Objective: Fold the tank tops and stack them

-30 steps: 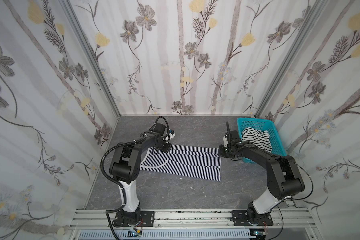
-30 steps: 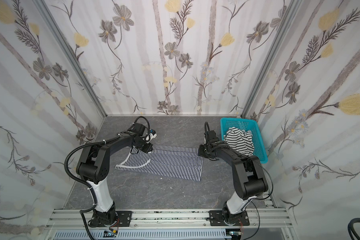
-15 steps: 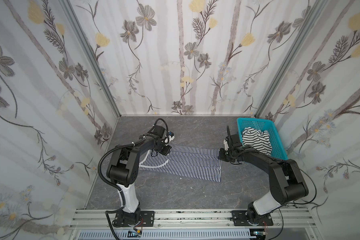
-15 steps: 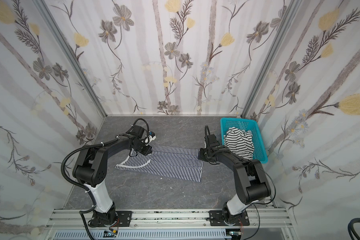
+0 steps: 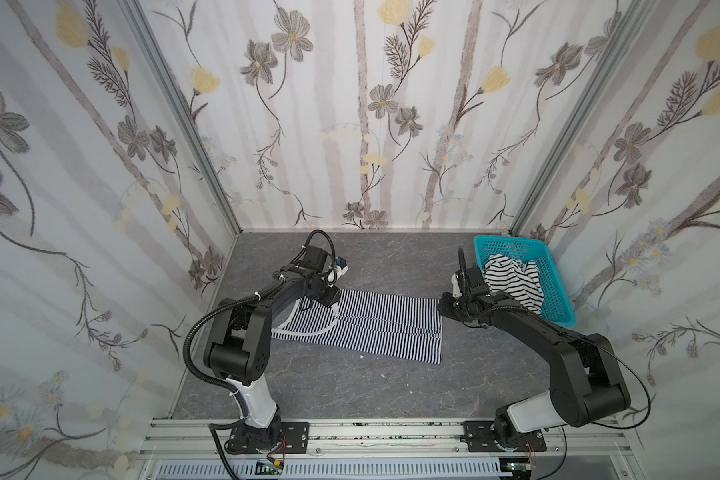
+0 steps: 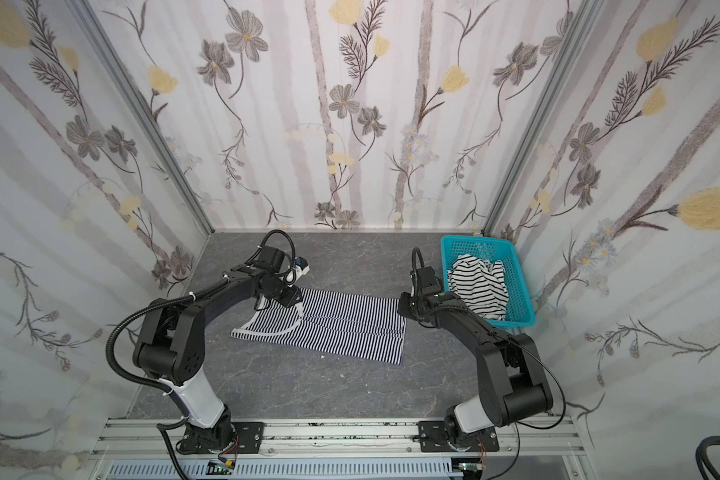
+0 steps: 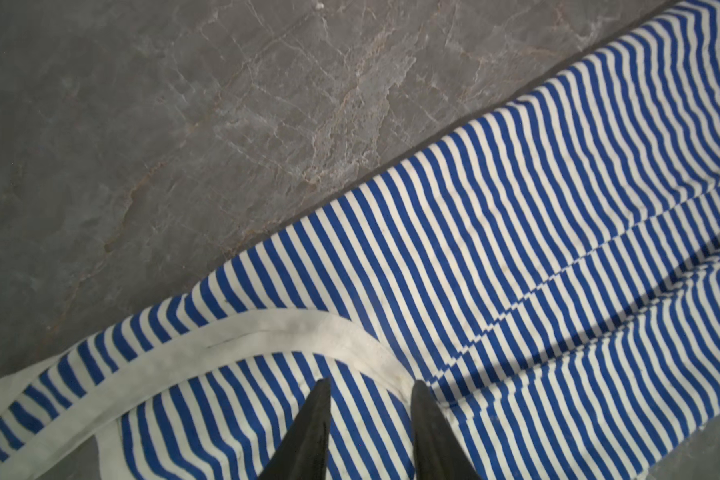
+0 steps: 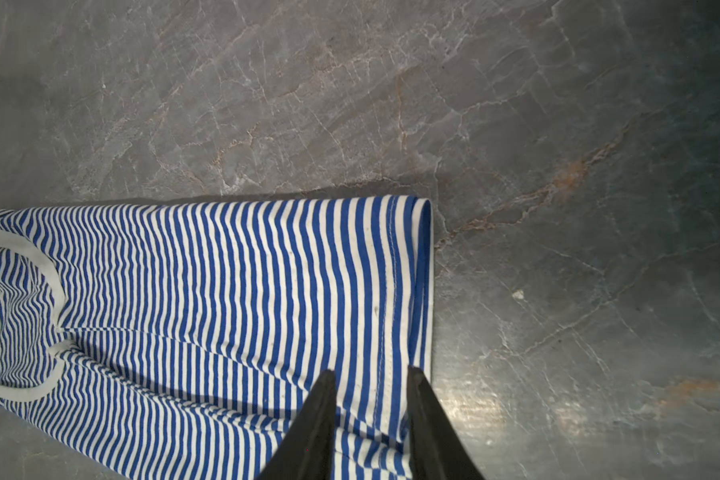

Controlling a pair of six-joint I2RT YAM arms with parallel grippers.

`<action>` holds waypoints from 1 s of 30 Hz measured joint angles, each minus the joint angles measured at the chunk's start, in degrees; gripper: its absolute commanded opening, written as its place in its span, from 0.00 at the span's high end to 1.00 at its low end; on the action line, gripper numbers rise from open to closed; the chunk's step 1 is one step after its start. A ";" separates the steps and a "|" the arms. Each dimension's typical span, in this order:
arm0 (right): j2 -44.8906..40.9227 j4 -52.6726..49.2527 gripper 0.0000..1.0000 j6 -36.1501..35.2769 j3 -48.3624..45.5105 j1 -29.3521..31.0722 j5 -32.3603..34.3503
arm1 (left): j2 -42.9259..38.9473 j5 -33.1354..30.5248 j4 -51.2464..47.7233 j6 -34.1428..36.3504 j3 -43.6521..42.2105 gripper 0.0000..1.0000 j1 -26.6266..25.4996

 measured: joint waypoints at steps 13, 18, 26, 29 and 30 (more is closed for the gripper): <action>9.94 0.81 0.69 1.18 3.48 2.82 0.72 | 7.54 -3.41 0.26 -1.44 0.79 0.68 -7.13; 12.17 2.21 0.68 1.60 2.25 3.28 0.66 | 8.63 -5.14 2.05 -1.16 0.39 0.68 -7.23; 9.77 10.16 0.68 3.21 -3.80 4.59 1.33 | 14.62 -9.16 3.96 -0.07 8.31 0.66 -7.39; 8.15 13.27 0.68 4.35 -6.78 5.97 1.55 | 18.56 -11.69 4.44 1.05 14.12 0.65 -7.39; 7.72 13.64 0.67 4.83 -7.34 6.64 1.60 | 19.93 -12.74 4.46 1.42 16.26 0.64 -7.39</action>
